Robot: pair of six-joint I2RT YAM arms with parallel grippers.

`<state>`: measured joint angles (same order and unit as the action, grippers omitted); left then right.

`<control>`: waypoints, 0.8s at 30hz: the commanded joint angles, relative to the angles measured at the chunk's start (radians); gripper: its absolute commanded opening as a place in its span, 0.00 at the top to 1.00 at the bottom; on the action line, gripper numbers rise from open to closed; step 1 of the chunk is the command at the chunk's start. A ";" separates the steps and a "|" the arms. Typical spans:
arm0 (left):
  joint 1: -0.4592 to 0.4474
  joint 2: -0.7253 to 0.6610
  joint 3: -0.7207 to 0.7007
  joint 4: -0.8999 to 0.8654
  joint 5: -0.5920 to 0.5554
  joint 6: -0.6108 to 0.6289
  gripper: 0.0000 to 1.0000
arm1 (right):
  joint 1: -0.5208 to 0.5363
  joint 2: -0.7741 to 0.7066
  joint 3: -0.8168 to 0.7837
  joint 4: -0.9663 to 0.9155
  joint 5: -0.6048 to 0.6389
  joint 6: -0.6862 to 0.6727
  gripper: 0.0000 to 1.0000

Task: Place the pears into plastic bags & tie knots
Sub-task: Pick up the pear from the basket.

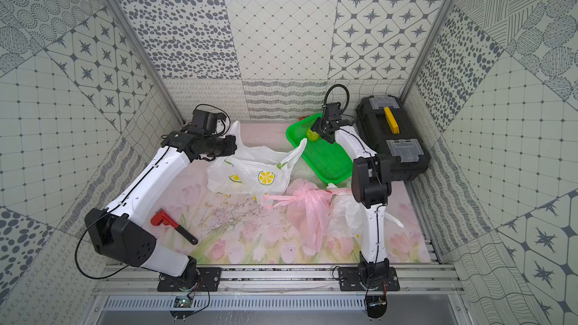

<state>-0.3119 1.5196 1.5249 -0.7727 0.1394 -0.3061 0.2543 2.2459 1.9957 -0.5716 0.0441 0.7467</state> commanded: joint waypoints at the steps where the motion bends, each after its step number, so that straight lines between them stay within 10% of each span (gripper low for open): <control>1: -0.012 -0.019 0.008 0.019 0.022 -0.008 1.00 | 0.022 0.112 0.184 -0.099 0.097 -0.015 0.21; 16: -0.022 -0.029 -0.011 0.019 0.029 -0.016 1.00 | 0.024 0.456 0.557 -0.191 0.110 -0.016 0.22; 24: -0.023 -0.047 -0.015 0.002 0.002 -0.002 1.00 | 0.045 0.297 0.366 -0.086 0.076 -0.101 0.57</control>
<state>-0.3260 1.4914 1.5082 -0.7742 0.1501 -0.3103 0.2817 2.6469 2.4554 -0.6895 0.1211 0.7025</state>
